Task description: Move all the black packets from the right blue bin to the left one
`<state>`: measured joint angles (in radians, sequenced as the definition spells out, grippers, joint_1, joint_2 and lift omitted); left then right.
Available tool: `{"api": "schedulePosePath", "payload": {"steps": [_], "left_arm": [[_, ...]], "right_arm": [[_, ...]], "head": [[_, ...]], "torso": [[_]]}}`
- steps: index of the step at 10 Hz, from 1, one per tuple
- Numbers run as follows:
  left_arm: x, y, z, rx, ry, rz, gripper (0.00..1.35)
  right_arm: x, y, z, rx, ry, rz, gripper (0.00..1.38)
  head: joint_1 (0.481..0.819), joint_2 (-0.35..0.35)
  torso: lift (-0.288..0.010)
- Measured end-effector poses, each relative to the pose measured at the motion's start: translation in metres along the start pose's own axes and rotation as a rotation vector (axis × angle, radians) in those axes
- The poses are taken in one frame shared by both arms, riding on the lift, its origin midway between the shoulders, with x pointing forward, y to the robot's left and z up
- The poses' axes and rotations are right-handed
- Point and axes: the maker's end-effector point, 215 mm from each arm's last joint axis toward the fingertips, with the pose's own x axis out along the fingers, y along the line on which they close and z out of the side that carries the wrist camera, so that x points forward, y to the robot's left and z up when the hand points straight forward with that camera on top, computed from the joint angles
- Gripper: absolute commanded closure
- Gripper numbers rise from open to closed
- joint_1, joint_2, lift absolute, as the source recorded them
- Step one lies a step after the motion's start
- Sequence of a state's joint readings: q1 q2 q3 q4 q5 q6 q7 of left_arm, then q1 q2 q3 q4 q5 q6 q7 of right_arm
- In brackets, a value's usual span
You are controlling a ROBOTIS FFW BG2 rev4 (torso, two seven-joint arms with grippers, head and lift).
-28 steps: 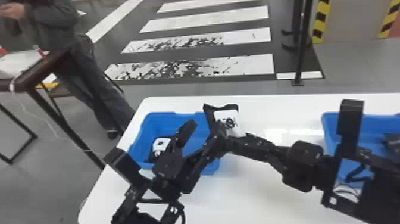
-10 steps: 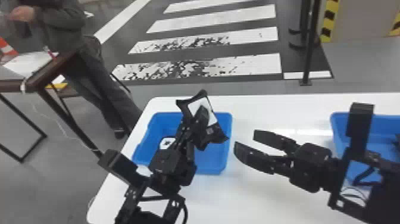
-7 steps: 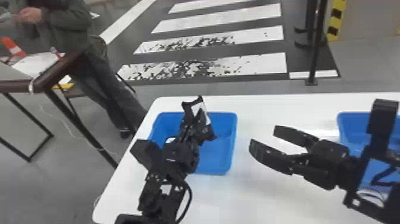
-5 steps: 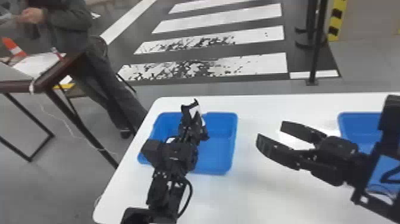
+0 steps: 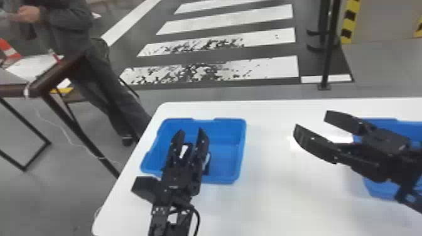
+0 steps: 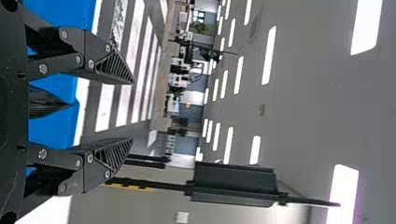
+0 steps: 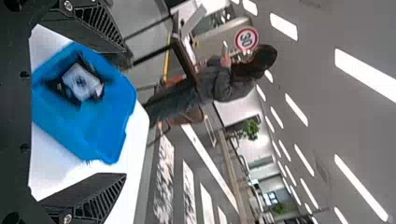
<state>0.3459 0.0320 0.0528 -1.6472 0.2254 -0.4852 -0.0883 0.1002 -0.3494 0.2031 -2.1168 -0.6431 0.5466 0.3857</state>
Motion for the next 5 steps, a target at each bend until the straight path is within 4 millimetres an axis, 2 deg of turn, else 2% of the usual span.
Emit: {"api": "schedulePosePath", "payload": {"steps": [1, 3, 5], "left_arm": [[-0.018, -0.008, 0.017, -0.058, -0.04, 0.004, 0.14], [-0.053, -0.026, 0.05, -0.157, -0.058, -0.005, 0.13], [-0.077, -0.031, 0.076, -0.22, -0.059, 0.007, 0.12]], "right_arm": [[-0.012, -0.019, 0.006, -0.045, 0.006, -0.079, 0.07], [-0.048, -0.069, 0.015, -0.119, 0.048, -0.272, 0.07], [-0.082, -0.115, 0.005, -0.127, 0.139, -0.437, 0.07]], "head": [[0.695, 0.273], [0.695, 0.184], [0.695, 0.125]], "torso": [[-0.14], [-0.14], [-0.14]]}}
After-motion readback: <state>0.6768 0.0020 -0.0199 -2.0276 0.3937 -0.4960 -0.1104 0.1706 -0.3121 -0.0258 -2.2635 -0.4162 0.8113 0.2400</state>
